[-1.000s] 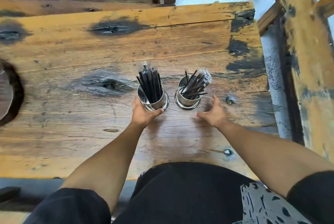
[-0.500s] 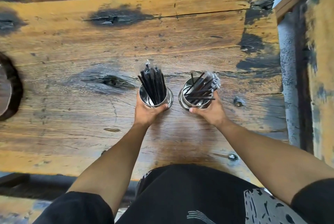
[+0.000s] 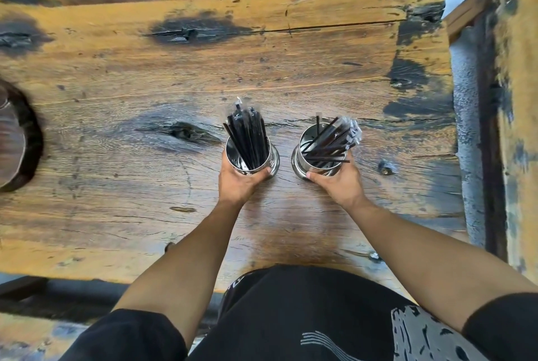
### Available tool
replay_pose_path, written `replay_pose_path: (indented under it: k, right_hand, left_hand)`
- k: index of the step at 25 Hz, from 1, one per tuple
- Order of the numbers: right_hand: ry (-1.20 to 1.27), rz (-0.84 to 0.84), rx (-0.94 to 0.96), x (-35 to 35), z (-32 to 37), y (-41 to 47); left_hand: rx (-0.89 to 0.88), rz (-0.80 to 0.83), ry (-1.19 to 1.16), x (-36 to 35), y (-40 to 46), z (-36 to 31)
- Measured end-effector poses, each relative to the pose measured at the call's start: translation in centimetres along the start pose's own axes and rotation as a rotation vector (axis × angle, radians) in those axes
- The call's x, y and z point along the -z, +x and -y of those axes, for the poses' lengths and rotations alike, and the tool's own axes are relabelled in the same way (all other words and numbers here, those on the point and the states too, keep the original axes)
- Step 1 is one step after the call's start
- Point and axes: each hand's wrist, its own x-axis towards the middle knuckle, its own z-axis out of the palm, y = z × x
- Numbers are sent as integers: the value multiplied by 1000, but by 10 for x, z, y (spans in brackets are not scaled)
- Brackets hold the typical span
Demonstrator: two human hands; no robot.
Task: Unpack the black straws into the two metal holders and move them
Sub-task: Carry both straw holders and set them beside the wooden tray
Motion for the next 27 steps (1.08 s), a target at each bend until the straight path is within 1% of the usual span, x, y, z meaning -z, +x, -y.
replay_pose_path:
  k: [7,12,16,21,24,27]
  right_hand:
    - [-131,-21,49,5,1,-27]
    - [-141,-16,94,0,-9,-43]
    - [-164,31,146,-1,13,-73]
    - [-219,112,224,-15,29,-87]
    - [-268,194,262,-28,36,-96]
    - [-311,257,292,-47,31,-101]
  left_hand:
    - [2,-53,27,18,-32,5]
    - [-19,-124,14,34,-64,8]
    - [-45,-208,-22,45,-89,15]
    - [-55,-289,-48,56,-118,21]
    - [-34,-372,-56,71,-137,33]
    - [-4,-423,-27,92,-155,50]
